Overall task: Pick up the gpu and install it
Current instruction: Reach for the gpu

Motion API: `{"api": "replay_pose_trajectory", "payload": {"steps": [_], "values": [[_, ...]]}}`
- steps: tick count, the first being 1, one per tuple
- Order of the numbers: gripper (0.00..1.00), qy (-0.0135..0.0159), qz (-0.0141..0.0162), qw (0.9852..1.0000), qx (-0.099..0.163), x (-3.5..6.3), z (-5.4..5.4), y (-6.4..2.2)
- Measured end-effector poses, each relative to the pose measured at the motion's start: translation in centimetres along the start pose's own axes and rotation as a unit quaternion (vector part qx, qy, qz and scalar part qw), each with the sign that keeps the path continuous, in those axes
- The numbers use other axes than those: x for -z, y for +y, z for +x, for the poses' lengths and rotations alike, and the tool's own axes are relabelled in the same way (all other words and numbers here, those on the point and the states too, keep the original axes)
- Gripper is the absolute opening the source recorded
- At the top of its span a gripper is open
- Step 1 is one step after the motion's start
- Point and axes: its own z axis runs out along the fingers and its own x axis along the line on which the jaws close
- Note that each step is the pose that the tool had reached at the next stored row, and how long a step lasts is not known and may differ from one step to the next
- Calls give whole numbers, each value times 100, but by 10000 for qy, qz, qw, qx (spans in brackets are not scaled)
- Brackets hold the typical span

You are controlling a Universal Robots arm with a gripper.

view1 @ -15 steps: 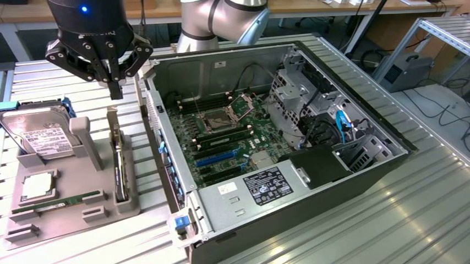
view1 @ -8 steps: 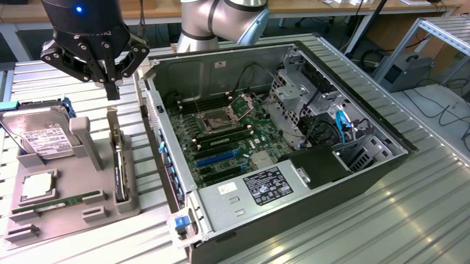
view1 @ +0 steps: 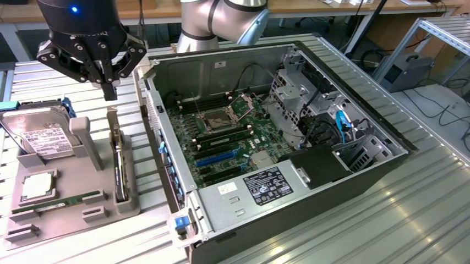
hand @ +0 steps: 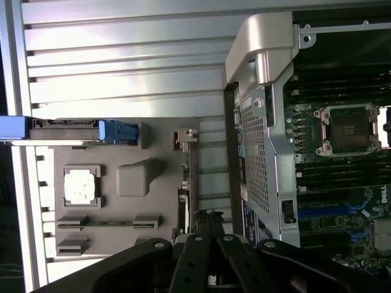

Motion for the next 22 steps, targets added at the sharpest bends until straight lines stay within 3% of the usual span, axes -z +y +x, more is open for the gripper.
{"api": "replay_pose_trajectory", "payload": {"steps": [22], "values": [[11,0,0,10000,0,2,117,-9]]}}
